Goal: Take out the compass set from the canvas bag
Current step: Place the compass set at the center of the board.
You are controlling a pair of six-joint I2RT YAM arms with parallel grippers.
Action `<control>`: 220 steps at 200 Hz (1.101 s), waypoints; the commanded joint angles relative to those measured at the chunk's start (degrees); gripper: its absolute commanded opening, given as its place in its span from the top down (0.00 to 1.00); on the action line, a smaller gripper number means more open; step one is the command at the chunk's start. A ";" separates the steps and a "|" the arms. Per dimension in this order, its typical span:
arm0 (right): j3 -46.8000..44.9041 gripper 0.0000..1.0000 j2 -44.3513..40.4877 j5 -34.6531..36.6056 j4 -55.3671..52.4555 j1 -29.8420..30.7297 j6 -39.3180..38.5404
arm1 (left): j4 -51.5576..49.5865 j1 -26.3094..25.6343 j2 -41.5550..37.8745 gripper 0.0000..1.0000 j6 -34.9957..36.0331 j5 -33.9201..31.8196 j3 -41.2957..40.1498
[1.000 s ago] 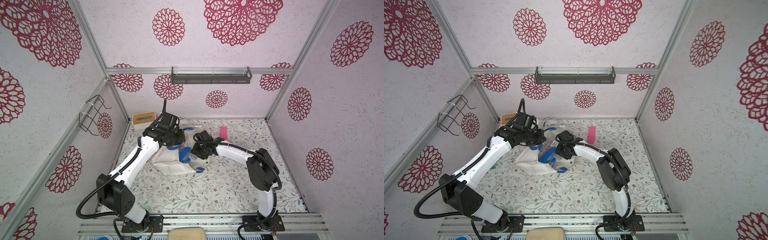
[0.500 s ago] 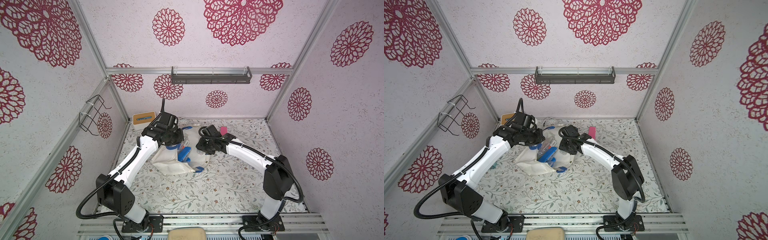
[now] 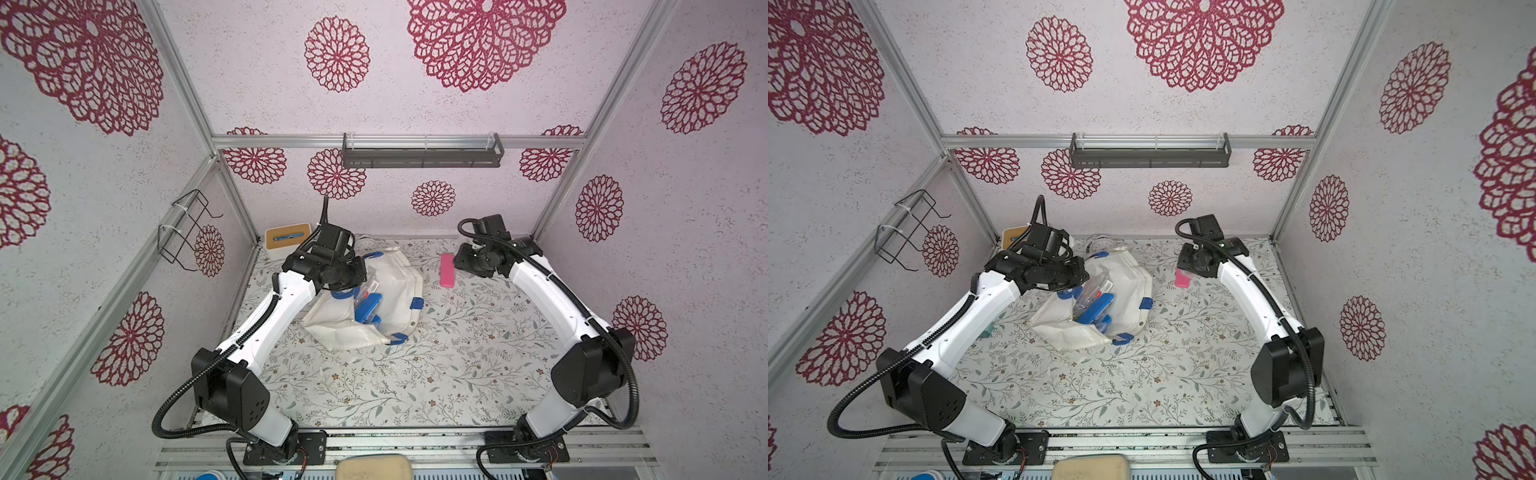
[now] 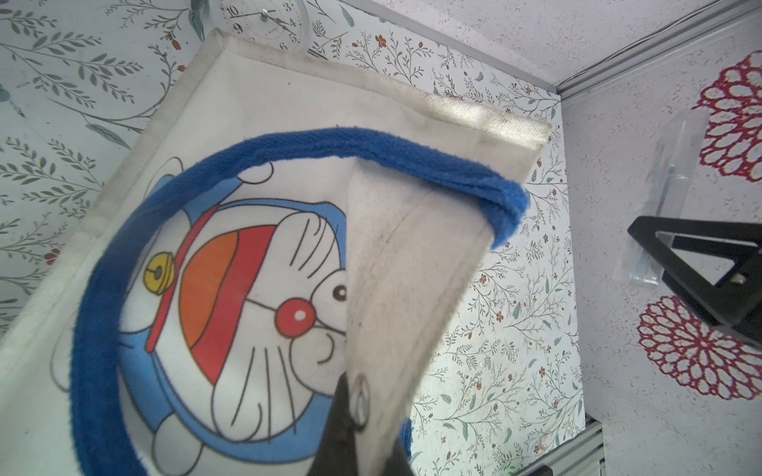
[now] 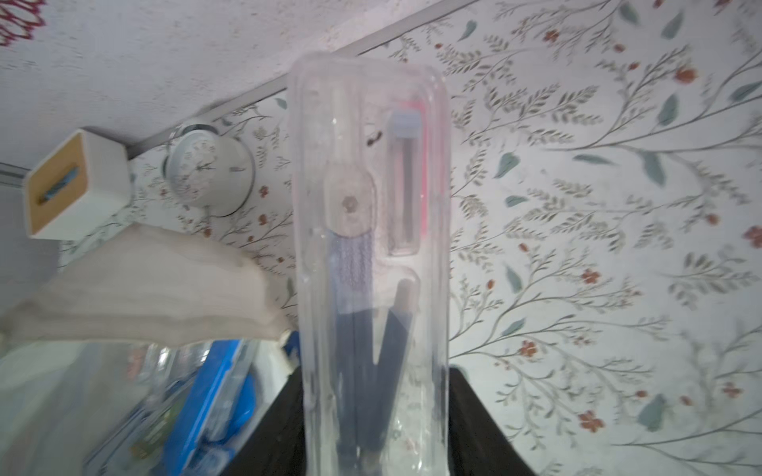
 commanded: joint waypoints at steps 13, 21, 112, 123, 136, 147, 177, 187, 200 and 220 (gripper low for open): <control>8.43 0.68 12.25 7.65 -10.33 -2.21 -11.28 | 0.13 0.43 -0.68 1.00 0.96 1.71 1.65; 9.69 0.68 14.97 8.26 -10.49 -2.82 -11.96 | 0.30 0.51 -0.68 1.00 1.10 1.87 1.63; 25.33 0.66 37.44 8.20 -13.20 -7.86 -12.25 | -0.21 1.18 -0.90 1.00 1.05 3.64 0.99; 26.86 0.65 38.96 8.55 -13.70 -8.20 -12.66 | -0.17 1.12 -0.94 1.00 0.96 3.73 0.83; 28.30 0.65 40.55 8.70 -14.18 -8.64 -13.06 | -0.06 1.15 -0.94 1.00 0.85 3.76 0.73; 29.26 0.64 41.67 9.26 -14.48 -8.88 -13.35 | -0.05 1.19 -0.94 1.00 0.71 3.74 0.72; 31.50 0.62 43.78 8.76 -14.50 -9.10 -13.88 | -0.24 1.21 -0.51 1.00 0.63 3.94 1.07; 31.82 0.58 44.09 8.21 -14.50 -9.10 -13.73 | -0.31 1.21 -0.34 1.00 0.69 3.93 1.24; 31.84 0.53 44.08 7.41 -14.15 -9.25 -13.26 | -0.28 1.17 -0.24 1.00 0.60 3.95 1.34; 31.84 0.45 43.57 6.26 -13.75 -9.20 -12.53 | -0.31 1.14 -0.15 1.00 0.38 4.02 1.34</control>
